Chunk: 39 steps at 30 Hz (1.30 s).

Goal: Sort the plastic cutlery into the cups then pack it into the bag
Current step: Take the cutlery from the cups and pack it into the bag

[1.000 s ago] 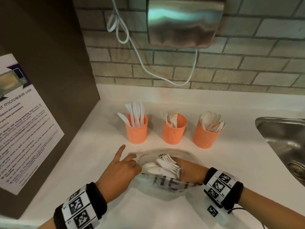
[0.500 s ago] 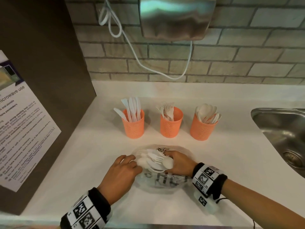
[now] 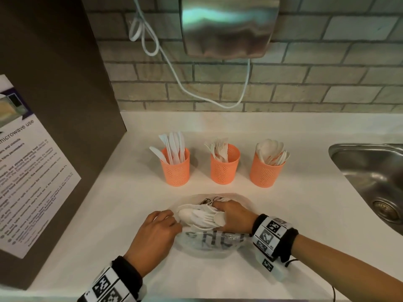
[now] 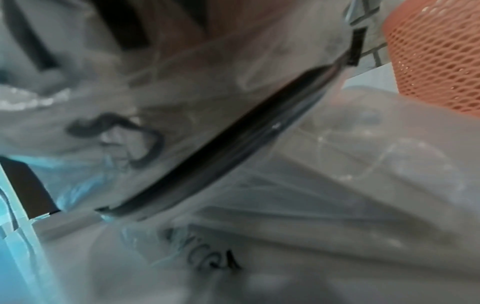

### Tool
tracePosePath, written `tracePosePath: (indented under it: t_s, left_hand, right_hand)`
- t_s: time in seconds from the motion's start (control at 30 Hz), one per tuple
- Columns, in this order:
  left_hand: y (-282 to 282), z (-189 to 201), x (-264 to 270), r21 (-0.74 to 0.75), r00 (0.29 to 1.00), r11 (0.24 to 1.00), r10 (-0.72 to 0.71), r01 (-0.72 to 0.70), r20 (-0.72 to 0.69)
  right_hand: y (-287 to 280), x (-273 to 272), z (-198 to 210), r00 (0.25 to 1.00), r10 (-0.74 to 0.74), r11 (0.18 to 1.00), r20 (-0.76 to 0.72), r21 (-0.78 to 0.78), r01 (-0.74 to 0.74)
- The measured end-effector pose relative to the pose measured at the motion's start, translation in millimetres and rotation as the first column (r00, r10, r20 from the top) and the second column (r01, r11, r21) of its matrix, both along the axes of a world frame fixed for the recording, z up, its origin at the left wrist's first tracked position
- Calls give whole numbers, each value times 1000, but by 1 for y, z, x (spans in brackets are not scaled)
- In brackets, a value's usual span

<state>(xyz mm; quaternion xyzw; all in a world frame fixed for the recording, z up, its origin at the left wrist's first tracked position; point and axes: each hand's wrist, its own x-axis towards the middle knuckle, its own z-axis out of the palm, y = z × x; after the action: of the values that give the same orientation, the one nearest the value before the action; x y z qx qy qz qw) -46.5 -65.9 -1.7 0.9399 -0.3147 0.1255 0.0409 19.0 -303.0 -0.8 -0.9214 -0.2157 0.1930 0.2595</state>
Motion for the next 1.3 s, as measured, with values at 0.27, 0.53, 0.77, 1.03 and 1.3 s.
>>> tracePosePath:
  t_s: [0.27,0.53,0.77,1.03,1.3]
  left_hand:
    - [6,0,-1,19,1000,1000,-11,11,19]
    - [3,10,2,-1,999,1000,-14,14,30]
    - [5,25,5,-56,1000,998,-3,3,0]
    - [1,13,24,-69,986,987,142,-148,-84]
    - [1,5,10,-117,988,984,127,-137,-92]
  right_hand:
    - [6,1,6,997,65,997,44,-50,-62]
    - [-4,3,9,999,37,995,0,90,-37]
    - [-6,-2,35,988,-30,923,-154,374,86]
    - [-7,1,32,968,-24,951,-251,292,100]
    - [-8,1,50,977,-66,713,-204,675,189]
